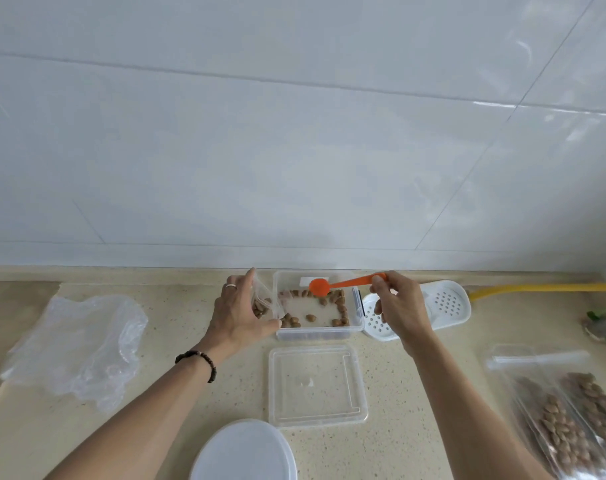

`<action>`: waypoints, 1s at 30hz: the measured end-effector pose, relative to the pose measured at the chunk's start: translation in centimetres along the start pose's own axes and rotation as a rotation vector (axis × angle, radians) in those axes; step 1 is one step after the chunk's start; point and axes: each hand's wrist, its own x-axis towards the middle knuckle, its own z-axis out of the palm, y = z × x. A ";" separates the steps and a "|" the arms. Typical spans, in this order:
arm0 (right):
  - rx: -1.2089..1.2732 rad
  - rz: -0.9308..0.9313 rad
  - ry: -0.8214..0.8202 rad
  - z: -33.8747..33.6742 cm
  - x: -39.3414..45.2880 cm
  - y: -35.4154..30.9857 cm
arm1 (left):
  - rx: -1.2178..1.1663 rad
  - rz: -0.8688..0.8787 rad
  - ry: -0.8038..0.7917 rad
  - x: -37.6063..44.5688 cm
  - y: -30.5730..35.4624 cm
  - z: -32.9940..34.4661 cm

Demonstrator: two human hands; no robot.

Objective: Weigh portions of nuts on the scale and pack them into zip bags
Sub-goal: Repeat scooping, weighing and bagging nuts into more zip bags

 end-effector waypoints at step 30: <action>0.281 0.438 -0.250 3.7 1.8 1.7 | 0.067 -0.044 -0.065 0.5 -1.7 1.3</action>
